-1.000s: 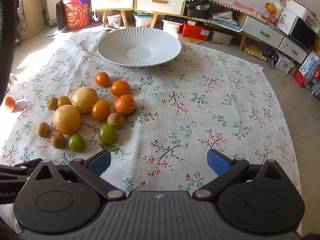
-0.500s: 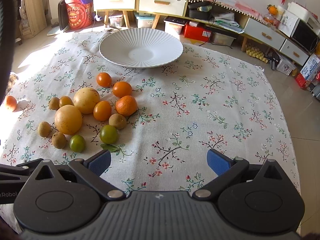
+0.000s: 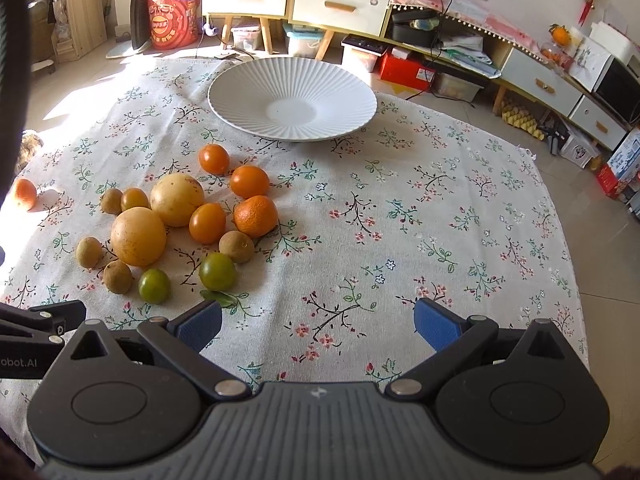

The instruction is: Organize fruits

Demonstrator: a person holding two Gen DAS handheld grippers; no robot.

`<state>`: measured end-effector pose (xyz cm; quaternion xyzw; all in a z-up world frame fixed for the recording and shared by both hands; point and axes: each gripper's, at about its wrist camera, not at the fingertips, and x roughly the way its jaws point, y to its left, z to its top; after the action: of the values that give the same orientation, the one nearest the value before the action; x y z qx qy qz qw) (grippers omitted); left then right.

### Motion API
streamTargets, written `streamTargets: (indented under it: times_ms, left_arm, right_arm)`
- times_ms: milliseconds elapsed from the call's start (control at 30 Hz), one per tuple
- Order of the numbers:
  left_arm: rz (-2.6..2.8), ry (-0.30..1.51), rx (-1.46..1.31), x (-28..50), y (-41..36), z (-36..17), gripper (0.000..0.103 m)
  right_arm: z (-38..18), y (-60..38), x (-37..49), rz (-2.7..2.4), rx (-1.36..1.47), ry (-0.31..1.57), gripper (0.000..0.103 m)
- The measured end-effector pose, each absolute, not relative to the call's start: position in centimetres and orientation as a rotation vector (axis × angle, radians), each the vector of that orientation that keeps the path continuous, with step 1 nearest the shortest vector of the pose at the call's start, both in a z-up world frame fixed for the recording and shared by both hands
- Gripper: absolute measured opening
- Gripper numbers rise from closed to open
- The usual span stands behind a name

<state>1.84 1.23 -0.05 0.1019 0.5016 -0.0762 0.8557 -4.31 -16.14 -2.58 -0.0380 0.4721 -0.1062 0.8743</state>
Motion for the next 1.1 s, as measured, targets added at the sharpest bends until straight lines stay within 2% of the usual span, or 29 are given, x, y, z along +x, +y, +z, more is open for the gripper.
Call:
streamTargets:
  times_ms: [400,567,633,700,1100]
  left_arm:
    - [-0.333,1.033,0.265,5.2,1.2,0.4,0.094]
    - [-0.403,1.041,0.197,6.5,1.3,-0.1,0.086]
    - [-0.421,1.06,0.176,7.1,1.2,-0.6,0.077]
    - [-0.439,1.071,0.151,7.9,1.2,-0.9,0.074]
    - [-0.508,1.135,0.109,9.8,0.0,-2.9,0.054]
  right_arm:
    - [-1.7,-17.1,-0.3,-0.04,0.096,1.061,0.103]
    - [-2.3,-16.7,2.1,0.043,0.145,1.101,0.103]
    - [-2.5,-16.4,3.1,0.072,0.152,1.107,0.102]
    - [-2.7,-16.2,4.0,0.108,0.171,1.111,0.101]
    - [-4.5,-15.5,8.2,0.215,0.314,1.138,0.076]
